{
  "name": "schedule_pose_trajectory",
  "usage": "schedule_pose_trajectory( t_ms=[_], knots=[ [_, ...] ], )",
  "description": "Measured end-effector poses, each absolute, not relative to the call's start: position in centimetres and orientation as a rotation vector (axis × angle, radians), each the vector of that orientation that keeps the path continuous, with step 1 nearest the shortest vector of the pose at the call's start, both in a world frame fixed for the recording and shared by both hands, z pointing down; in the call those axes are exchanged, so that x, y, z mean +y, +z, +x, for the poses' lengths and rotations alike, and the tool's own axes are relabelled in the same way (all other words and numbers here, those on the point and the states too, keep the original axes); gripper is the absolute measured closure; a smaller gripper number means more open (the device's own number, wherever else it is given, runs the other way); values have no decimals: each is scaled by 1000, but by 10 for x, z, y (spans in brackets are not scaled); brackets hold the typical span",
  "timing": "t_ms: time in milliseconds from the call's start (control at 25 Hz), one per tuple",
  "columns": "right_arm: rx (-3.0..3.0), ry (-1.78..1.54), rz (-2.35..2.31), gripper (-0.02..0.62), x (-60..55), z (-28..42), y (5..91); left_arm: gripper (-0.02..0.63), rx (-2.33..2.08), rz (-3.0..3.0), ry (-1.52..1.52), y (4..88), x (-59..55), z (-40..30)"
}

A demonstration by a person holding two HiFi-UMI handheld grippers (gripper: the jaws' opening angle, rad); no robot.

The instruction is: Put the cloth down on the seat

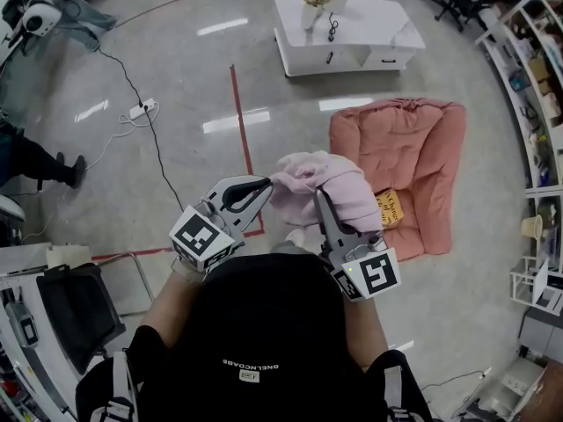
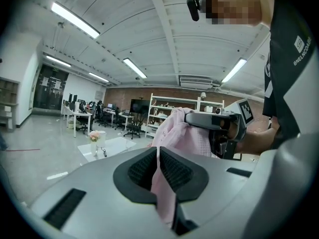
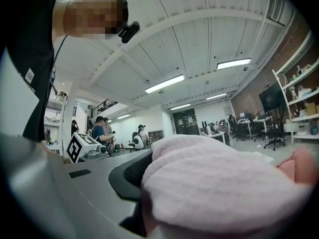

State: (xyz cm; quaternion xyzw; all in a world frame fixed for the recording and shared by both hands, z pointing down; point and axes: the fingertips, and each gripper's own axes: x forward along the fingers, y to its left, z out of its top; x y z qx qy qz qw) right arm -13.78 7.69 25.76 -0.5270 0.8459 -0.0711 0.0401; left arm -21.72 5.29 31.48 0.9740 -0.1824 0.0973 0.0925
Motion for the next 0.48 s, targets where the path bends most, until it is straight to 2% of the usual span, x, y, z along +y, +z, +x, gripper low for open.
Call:
schedule_pose_trajectory(
  t_ms=[480],
  knots=[
    [2438, -195, -1720, 503, 93, 2, 247, 591, -429, 2929, 350, 313, 57, -102]
  ],
)
